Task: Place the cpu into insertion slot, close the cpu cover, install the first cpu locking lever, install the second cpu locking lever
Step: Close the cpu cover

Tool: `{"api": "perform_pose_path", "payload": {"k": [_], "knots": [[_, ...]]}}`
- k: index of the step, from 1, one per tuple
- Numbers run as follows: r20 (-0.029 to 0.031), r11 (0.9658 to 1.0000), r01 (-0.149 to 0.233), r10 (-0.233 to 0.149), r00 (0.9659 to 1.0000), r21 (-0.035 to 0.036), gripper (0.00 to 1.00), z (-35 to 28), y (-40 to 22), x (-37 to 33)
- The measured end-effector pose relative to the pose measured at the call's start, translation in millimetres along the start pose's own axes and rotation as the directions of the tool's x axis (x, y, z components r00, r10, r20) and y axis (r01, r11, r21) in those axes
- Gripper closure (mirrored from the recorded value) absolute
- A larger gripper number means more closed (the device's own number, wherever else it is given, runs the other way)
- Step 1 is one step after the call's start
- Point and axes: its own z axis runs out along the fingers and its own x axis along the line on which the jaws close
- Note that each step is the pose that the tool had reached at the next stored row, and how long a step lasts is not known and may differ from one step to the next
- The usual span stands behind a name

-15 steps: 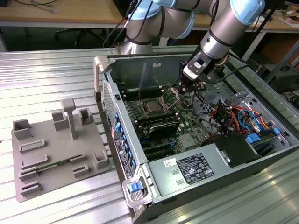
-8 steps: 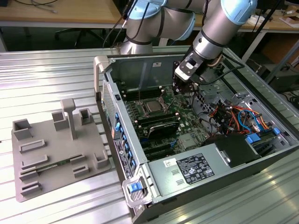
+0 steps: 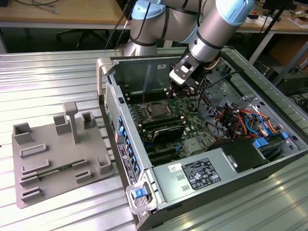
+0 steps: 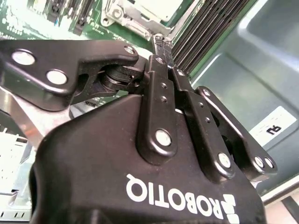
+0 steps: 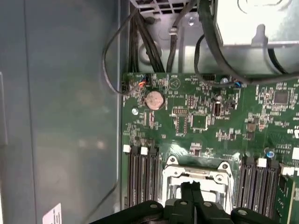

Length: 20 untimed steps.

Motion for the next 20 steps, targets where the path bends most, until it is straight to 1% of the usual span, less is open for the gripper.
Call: {"api": "perform_pose_path", "payload": {"k": [1, 2, 3, 4, 6, 7, 11, 15, 18, 20], "knots": [[-0.0008, 1.0000, 0.000, 0.000, 1.0000, -0.0002, 0.89, 1.1, -3.1, 0.0], [-0.0015, 1.0000, 0.000, 0.000, 1.0000, -0.0002, 0.89, 3.8, -9.0, -0.2], [-0.0025, 1.0000, 0.002, -0.002, 1.0000, 0.0000, 0.89, 6.5, -11.5, -0.6], [-0.0023, 1.0000, 0.008, -0.008, 1.0000, 0.0006, 0.89, 8.6, -13.1, -0.9], [0.0014, 0.9992, 0.039, -0.039, 0.9993, 0.0045, 0.89, 13.4, -15.2, -1.4], [0.0032, 0.9986, 0.053, -0.053, 0.9986, 0.0063, 0.89, 15.9, -18.1, -1.7], [0.0036, 0.9983, 0.058, -0.058, 0.9983, 0.0069, 0.89, 19.1, -27.8, -3.2], [0.0038, 0.9983, 0.058, -0.059, 0.9983, 0.0071, 0.89, 22.4, -32.2, -4.5], [0.0038, 0.9982, 0.059, -0.059, 0.9983, 0.0071, 0.89, 25.3, -34.2, -5.2], [0.0039, 0.9982, 0.059, -0.059, 0.9982, 0.0072, 0.89, 28.3, -37.4, -5.8]]}}
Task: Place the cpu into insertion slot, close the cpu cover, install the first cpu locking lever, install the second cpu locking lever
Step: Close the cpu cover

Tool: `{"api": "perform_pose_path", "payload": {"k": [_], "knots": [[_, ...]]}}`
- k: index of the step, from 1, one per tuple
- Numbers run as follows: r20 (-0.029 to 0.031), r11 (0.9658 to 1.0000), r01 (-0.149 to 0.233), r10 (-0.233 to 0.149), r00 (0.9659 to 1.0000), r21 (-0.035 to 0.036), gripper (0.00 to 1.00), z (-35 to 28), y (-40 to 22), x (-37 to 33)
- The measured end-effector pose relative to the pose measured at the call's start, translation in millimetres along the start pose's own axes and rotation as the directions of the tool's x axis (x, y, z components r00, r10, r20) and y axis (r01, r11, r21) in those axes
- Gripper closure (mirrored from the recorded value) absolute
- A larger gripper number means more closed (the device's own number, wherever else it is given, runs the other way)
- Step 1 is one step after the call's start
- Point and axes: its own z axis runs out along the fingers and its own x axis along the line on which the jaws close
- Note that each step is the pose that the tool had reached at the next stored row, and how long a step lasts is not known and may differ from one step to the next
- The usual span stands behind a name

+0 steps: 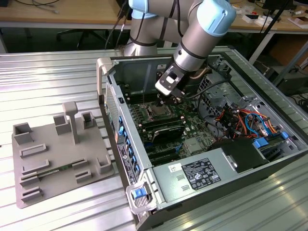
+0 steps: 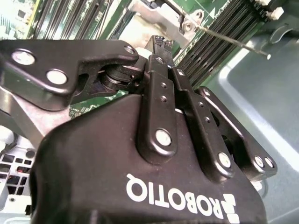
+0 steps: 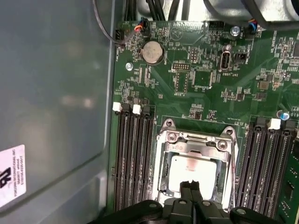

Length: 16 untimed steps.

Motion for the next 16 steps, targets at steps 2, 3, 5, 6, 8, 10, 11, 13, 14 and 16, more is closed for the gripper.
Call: {"api": "perform_pose_path", "payload": {"k": [2, 3, 5, 6, 8, 10, 11, 13, 14, 16], "knots": [[0.0000, 1.0000, 0.000, 0.000, 1.0000, 0.0000, 0.89, 2.5, -2.4, -0.2], [0.0001, 1.0000, 0.000, 0.000, 1.0000, 0.0000, 0.89, 3.1, -3.2, -0.2], [0.0000, 1.0000, 0.000, 0.000, 1.0000, -0.0001, 0.89, 5.4, -5.1, -0.4], [0.0000, 1.0000, 0.000, 0.000, 1.0000, 0.0000, 0.89, 6.1, -5.4, -0.5], [0.0001, 1.0000, 0.000, 0.000, 1.0000, 0.0000, 0.89, 7.6, -6.3, -0.7], [0.0000, 1.0000, 0.000, 0.000, 1.0000, -0.0001, 0.89, 8.9, -7.0, -0.8], [0.0000, 1.0000, 0.001, -0.001, 1.0000, 0.0000, 0.89, 9.6, -7.4, -0.9], [0.0000, 1.0000, 0.001, -0.001, 1.0000, 0.0000, 0.89, 11.1, -8.4, -1.2], [0.0001, 1.0000, 0.001, -0.001, 1.0000, 0.0001, 0.89, 11.7, -8.7, -1.3], [0.0001, 1.0000, 0.001, -0.001, 1.0000, 0.0001, 0.89, 13.0, -9.3, -1.5]]}}
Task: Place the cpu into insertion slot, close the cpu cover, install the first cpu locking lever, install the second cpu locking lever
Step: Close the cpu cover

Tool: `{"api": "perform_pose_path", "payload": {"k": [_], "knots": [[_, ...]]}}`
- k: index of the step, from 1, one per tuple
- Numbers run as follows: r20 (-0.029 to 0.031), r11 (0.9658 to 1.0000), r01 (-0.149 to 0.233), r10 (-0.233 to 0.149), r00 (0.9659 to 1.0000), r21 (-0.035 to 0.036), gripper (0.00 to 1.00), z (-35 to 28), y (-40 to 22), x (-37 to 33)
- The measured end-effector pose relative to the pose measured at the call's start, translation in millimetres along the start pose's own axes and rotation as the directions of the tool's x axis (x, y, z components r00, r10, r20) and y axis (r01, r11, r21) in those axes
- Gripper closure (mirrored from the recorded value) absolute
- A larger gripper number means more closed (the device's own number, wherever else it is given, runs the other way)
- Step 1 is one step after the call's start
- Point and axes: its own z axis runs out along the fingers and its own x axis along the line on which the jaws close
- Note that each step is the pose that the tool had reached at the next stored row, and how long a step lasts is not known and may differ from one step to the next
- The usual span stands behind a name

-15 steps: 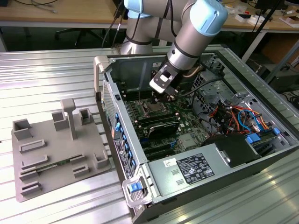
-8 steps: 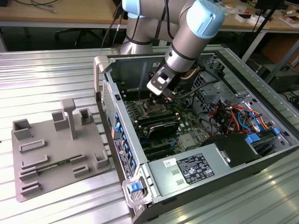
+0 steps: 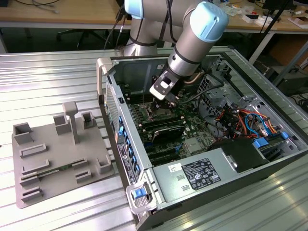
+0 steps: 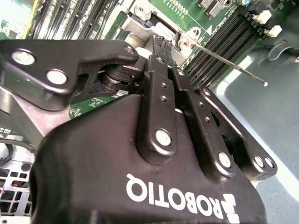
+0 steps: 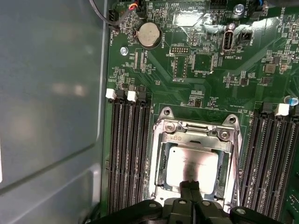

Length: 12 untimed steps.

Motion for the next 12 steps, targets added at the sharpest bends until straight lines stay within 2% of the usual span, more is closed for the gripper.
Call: {"api": "perform_pose_path", "payload": {"k": [8, 12], "knots": [[0.0005, 1.0000, 0.000, 0.000, 1.0000, 0.0005, 0.89, 6.8, -0.4, -1.6], [0.0000, 1.0000, 0.000, 0.000, 1.0000, -0.0003, 0.89, 6.8, -0.3, -1.6]]}}
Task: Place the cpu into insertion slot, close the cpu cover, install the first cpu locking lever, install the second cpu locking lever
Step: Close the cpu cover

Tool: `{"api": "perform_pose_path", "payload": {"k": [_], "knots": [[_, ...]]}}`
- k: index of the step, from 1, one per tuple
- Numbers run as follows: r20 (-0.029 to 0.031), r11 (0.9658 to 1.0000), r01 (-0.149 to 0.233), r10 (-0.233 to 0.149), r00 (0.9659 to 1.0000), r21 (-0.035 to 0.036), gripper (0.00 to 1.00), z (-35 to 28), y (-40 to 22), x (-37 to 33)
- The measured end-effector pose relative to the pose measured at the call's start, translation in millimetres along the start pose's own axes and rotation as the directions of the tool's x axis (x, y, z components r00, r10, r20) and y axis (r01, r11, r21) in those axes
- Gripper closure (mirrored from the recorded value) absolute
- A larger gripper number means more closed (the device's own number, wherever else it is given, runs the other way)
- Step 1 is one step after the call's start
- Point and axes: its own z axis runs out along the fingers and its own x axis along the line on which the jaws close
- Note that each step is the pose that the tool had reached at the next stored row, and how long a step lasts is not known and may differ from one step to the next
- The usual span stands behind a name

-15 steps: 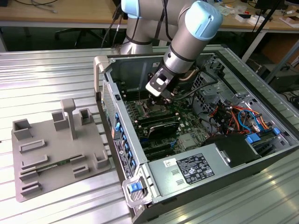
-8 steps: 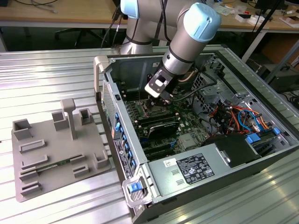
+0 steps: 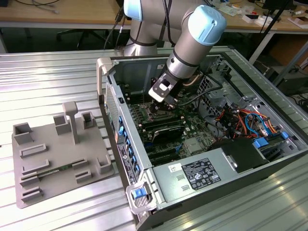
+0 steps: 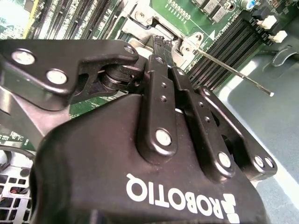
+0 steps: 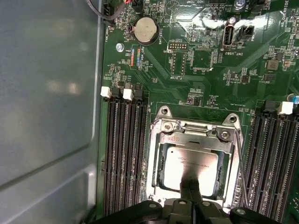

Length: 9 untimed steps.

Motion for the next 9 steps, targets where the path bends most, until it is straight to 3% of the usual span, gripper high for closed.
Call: {"api": "perform_pose_path", "payload": {"k": [2, 4, 7, 9], "knots": [[0.0001, 1.0000, 0.000, 0.000, 1.0000, 0.0002, 0.89, -9.8, -1.3, 1.2], [0.0003, 1.0000, 0.000, 0.000, 1.0000, 0.0003, 0.89, -26.5, -3.5, 3.3], [-0.0013, 1.0000, 0.000, 0.000, 1.0000, 0.0001, 0.89, -42.6, -5.6, 5.3], [-0.0019, 1.0000, 0.000, 0.000, 1.0000, 0.0000, 0.89, -42.8, -5.6, 5.4]]}}
